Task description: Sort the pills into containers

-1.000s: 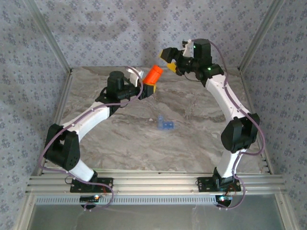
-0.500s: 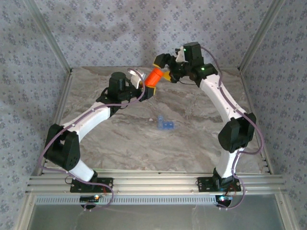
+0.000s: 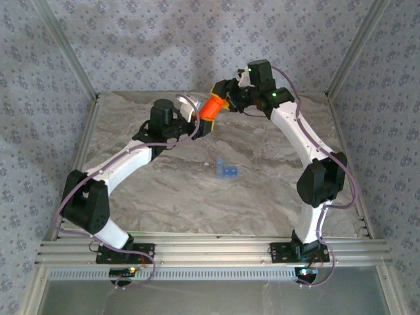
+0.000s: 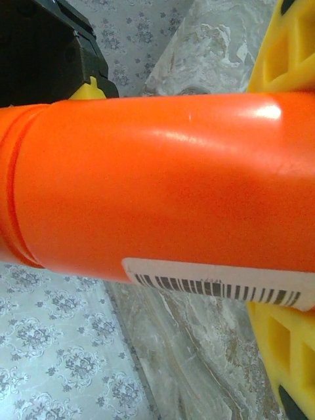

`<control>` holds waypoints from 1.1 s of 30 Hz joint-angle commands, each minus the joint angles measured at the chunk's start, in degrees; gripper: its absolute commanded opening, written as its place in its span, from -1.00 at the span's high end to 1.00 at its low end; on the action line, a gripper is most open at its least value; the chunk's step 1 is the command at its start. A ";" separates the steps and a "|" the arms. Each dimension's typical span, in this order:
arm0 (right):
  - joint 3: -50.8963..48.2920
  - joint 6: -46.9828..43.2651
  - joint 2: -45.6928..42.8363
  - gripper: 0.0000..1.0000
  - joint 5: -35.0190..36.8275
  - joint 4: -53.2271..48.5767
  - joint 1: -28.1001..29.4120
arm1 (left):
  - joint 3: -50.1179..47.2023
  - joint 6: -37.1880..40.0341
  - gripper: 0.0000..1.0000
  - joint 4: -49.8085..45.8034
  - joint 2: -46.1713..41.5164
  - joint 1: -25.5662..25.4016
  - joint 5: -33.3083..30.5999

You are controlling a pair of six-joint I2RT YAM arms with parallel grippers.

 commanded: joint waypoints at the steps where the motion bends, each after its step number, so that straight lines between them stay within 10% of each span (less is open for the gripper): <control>1: -0.87 -0.22 -1.06 0.11 -1.96 0.87 0.42 | 0.89 -0.81 1.00 2.58 -0.74 -0.32 -0.11; 19: -8.86 -15.57 -6.15 0.17 -13.57 26.79 -5.23 | -0.11 -16.91 1.00 13.81 -1.22 2.46 9.23; 26: -8.07 -11.15 -7.57 -0.74 -7.41 20.74 -5.45 | -0.02 -12.46 1.00 10.96 -1.68 2.49 4.80; 33: -9.25 0.61 -8.46 -0.86 1.44 11.66 -6.45 | 0.97 -4.10 1.00 5.42 -1.59 1.80 0.06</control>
